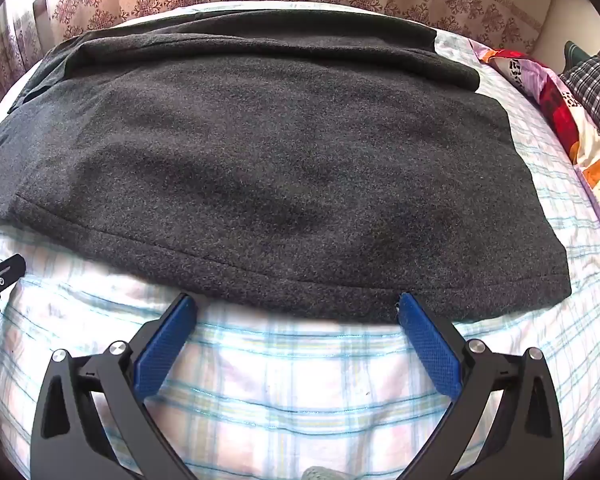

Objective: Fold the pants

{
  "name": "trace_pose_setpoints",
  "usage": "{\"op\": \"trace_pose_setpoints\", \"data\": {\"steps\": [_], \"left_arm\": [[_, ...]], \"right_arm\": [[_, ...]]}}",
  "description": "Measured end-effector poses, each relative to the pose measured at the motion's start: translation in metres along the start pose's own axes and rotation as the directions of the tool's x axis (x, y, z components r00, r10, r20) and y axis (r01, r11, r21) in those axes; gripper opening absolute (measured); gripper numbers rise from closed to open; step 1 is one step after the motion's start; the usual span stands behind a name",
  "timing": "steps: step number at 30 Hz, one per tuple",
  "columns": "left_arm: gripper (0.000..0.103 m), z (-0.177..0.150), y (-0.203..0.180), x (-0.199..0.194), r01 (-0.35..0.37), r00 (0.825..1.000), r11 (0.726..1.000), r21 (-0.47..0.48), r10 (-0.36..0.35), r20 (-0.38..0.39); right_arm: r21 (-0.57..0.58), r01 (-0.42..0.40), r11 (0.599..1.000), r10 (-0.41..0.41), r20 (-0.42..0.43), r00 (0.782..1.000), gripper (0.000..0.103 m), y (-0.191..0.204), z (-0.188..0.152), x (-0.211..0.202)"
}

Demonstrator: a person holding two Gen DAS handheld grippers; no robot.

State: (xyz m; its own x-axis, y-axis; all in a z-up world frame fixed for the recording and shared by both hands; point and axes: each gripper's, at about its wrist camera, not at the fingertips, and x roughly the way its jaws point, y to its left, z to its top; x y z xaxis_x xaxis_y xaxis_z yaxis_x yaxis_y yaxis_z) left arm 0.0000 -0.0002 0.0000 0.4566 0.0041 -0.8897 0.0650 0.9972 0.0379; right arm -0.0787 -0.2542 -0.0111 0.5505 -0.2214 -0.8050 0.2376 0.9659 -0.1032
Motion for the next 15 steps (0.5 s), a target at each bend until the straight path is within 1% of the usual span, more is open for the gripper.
{"op": "trace_pose_setpoints", "data": {"steps": [8,15], "left_arm": [[0.101,0.0033,-0.0061,0.0010,-0.009,1.000,1.000,0.004,0.009,-0.001],[0.101,0.0010,-0.0019,-0.0031,0.001,1.000,1.000,0.000,-0.001,0.014]], "right_arm": [[-0.002,0.002,1.000,-0.002,-0.006,1.000,0.098,0.0010,0.0003,-0.0001],[-0.003,0.005,1.000,-0.005,-0.005,1.000,0.098,0.0027,0.0026,-0.0017]]}}
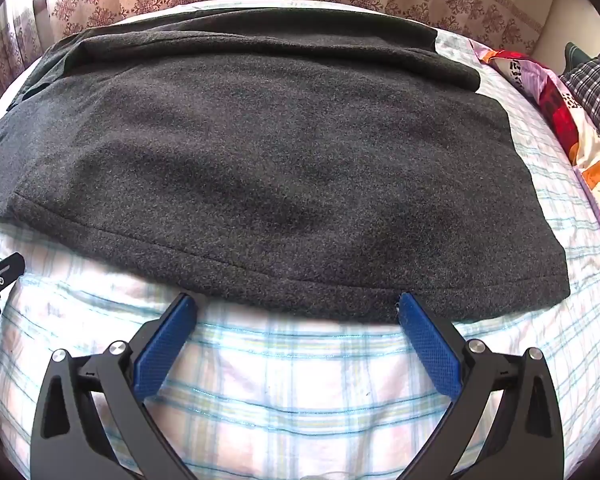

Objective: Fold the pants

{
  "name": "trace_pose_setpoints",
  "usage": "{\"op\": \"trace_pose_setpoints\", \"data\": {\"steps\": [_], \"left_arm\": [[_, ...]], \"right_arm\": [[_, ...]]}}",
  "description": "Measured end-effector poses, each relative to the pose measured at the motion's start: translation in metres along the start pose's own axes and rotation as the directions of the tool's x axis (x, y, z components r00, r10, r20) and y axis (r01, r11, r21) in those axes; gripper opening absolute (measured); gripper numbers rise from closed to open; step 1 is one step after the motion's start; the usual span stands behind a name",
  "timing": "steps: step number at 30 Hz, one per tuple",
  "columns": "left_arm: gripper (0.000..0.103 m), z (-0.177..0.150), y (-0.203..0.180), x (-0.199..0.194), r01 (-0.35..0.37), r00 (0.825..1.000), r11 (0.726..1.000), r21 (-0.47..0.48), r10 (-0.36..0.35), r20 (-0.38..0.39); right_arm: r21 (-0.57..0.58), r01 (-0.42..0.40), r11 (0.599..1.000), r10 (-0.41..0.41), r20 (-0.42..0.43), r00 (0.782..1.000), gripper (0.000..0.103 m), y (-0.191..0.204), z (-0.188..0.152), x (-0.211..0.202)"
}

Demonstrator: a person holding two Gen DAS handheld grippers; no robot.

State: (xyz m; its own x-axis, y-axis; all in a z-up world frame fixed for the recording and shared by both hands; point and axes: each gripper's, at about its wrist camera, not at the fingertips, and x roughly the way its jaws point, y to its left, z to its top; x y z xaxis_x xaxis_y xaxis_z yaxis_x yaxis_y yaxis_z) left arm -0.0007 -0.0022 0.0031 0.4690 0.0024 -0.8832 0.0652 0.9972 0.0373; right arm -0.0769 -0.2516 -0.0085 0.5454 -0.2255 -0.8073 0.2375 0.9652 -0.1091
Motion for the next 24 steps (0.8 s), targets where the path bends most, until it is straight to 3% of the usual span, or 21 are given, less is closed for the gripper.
{"op": "trace_pose_setpoints", "data": {"steps": [24], "left_arm": [[0.101,-0.0022,-0.0021,-0.0050,-0.003,1.000,1.000,0.003,0.003,0.010]], "right_arm": [[-0.006,0.009,1.000,-0.009,-0.002,1.000,0.098,0.0009,-0.0020,0.0004]]}}
